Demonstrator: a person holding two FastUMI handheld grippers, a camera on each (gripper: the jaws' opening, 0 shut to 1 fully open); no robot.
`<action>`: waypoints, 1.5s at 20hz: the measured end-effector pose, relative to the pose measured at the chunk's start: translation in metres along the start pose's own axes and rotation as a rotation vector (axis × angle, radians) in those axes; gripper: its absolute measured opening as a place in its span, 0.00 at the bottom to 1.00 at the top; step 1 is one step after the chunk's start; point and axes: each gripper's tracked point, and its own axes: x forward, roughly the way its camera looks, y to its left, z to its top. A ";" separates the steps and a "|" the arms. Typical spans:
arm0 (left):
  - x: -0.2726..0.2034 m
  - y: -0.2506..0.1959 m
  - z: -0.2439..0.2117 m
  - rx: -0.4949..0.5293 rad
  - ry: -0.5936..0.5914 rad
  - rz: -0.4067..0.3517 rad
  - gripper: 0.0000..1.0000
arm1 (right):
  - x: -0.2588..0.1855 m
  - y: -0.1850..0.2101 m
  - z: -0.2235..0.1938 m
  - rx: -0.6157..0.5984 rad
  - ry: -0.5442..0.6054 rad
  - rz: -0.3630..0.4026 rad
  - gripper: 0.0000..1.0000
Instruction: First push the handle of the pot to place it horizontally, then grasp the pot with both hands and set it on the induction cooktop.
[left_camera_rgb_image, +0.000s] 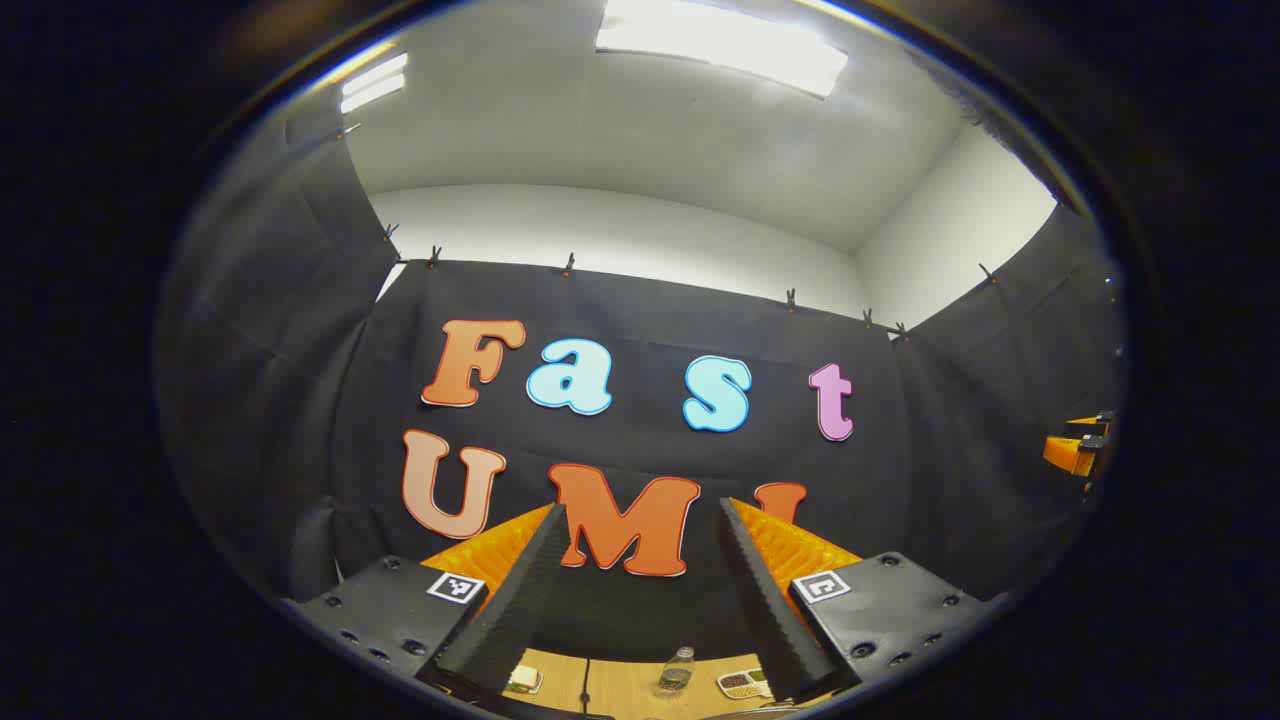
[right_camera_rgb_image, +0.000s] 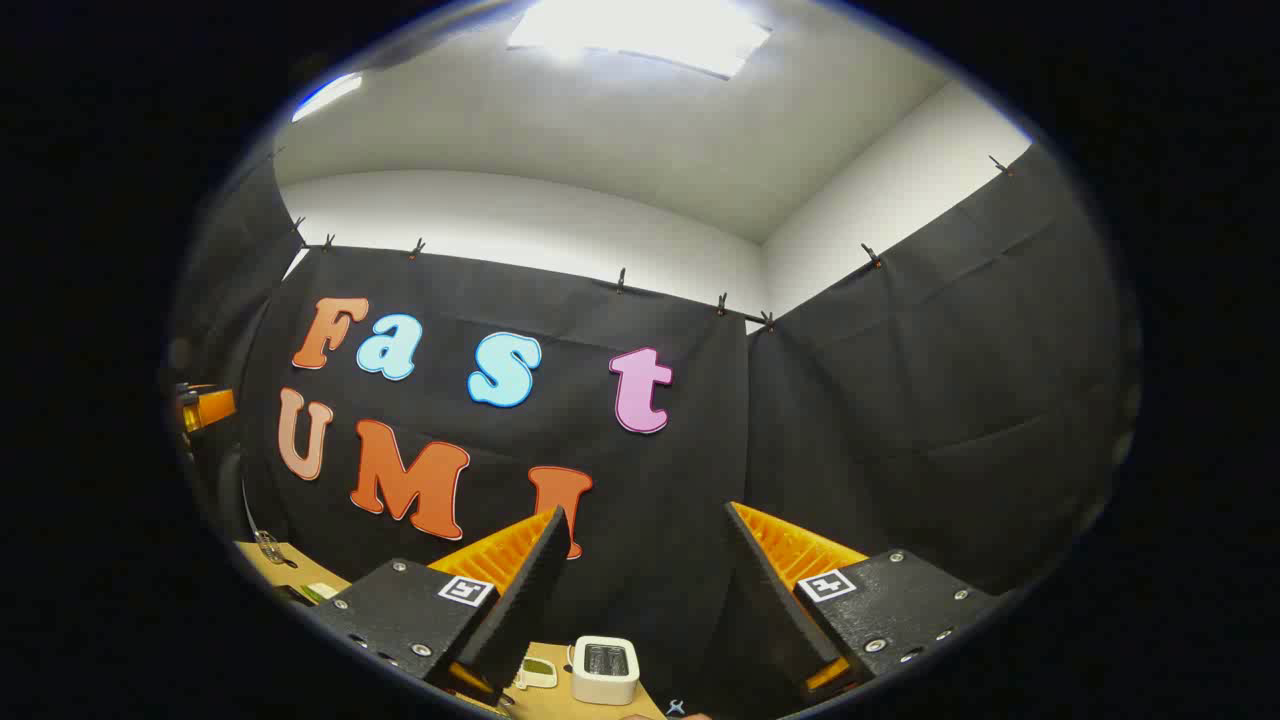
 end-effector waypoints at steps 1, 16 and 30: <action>0.001 -0.001 -0.007 0.000 0.021 -0.002 0.98 | 0.001 -0.001 0.000 0.002 0.000 -0.001 0.95; 0.015 -0.012 -0.016 0.015 0.038 -0.042 0.96 | -0.003 -0.017 -0.001 -0.003 0.003 -0.057 0.95; 0.000 -0.038 -0.091 0.035 0.234 -0.084 0.61 | 0.006 -0.008 -0.015 0.018 0.025 -0.020 0.95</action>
